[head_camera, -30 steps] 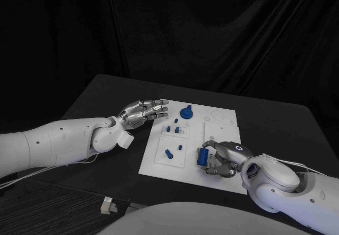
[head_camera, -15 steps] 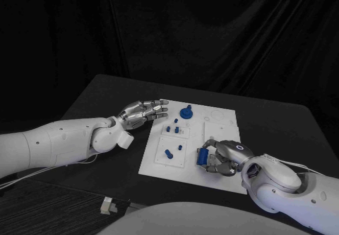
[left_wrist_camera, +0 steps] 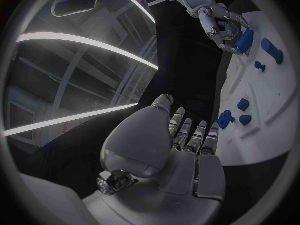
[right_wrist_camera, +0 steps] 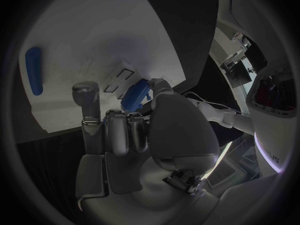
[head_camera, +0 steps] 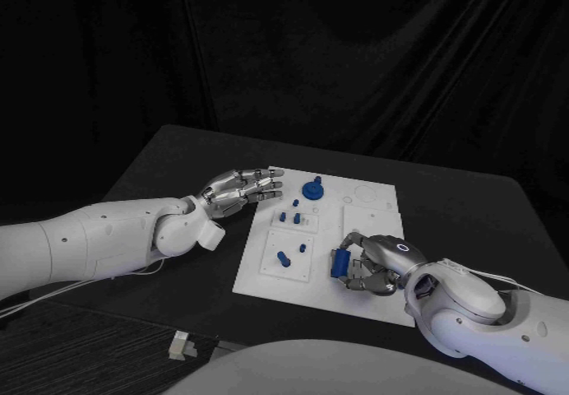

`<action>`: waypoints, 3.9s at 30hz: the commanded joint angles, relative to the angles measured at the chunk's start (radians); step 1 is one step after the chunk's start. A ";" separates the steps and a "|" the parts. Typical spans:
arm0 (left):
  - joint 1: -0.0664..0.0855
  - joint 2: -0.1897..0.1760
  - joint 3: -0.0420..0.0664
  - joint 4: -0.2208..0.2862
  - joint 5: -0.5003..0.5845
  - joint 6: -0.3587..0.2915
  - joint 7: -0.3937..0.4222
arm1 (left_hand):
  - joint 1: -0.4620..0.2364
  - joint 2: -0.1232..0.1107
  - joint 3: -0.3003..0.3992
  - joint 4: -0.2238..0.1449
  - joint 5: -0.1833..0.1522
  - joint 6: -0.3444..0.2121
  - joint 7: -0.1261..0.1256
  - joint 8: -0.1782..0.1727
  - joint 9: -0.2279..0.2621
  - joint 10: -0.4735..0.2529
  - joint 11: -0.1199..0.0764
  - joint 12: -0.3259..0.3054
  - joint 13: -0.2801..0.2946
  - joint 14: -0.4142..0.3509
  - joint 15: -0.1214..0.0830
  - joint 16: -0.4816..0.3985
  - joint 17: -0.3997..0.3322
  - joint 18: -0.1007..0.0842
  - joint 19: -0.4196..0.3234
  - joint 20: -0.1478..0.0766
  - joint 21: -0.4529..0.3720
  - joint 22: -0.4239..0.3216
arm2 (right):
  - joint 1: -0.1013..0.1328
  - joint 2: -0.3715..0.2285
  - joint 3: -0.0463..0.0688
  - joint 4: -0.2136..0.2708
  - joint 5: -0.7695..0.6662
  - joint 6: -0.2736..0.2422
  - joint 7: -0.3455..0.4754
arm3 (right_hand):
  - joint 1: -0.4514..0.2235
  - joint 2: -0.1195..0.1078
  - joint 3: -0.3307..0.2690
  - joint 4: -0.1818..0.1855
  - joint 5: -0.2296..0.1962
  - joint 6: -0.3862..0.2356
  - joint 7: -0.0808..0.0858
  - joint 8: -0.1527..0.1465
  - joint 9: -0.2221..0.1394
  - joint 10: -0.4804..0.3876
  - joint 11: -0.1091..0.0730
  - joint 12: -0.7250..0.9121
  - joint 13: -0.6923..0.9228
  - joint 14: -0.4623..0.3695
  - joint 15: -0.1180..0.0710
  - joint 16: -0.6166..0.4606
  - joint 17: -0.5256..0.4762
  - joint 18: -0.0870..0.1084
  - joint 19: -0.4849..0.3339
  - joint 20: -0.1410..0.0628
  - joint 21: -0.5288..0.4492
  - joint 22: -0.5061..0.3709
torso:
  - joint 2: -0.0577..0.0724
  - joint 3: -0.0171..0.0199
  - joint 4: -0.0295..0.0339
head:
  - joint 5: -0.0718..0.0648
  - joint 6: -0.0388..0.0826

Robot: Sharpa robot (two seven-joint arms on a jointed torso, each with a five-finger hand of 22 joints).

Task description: Assemble the parts on the task board

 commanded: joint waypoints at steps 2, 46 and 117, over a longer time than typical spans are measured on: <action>-0.002 0.002 0.001 0.000 0.002 0.015 0.008 | 0.006 -0.007 0.021 -0.004 0.018 0.010 0.015 0.018 0.006 0.000 0.007 0.022 0.010 0.000 0.008 0.012 0.012 0.010 0.009 -0.001 0.008 -0.004 | -0.005 0.000 -0.001 0.002 -0.002 -0.019 0.012 | 0.037 0.028 0.019 0.006 0.137 0.042 -0.019 0.152 0.124 0.091 -0.010 0.004 0.254 0.070 -0.006 -0.013 0.126 0.039 0.001 -0.009 -0.010 0.101 | 0.000 -0.0001 0.0001 | 0.002 0.000; -0.010 0.002 0.001 -0.002 0.002 0.026 -0.004 | 0.002 0.000 0.032 -0.002 0.018 0.010 0.016 0.018 0.007 0.001 0.009 0.026 0.010 0.002 0.012 0.019 0.013 0.011 0.014 -0.001 0.010 0.004 | -0.007 -0.015 -0.001 0.028 0.010 -0.023 0.015 | -0.110 -0.010 0.232 0.022 0.454 0.169 -0.003 -0.124 0.004 0.081 0.004 -0.007 0.240 0.070 0.004 -0.012 0.127 0.036 -0.001 -0.003 0.009 0.104 | 0.000 -0.0001 0.0004 | 0.006 0.000; -0.013 -0.002 0.001 0.001 0.002 0.026 0.004 | -0.002 -0.001 0.036 0.000 0.016 0.011 0.017 0.019 0.007 0.003 0.012 0.027 0.011 0.003 0.012 0.020 0.013 0.011 0.017 -0.001 0.011 0.007 | -0.011 -0.057 -0.001 0.060 0.006 -0.113 0.019 | -0.125 -0.082 -0.068 0.034 -0.486 -0.058 0.012 -0.473 -0.015 0.047 0.018 -0.042 0.191 0.063 0.017 -0.029 0.095 0.042 -0.006 0.011 -0.039 0.096 | 0.000 0.0000 0.0000 | 0.009 0.000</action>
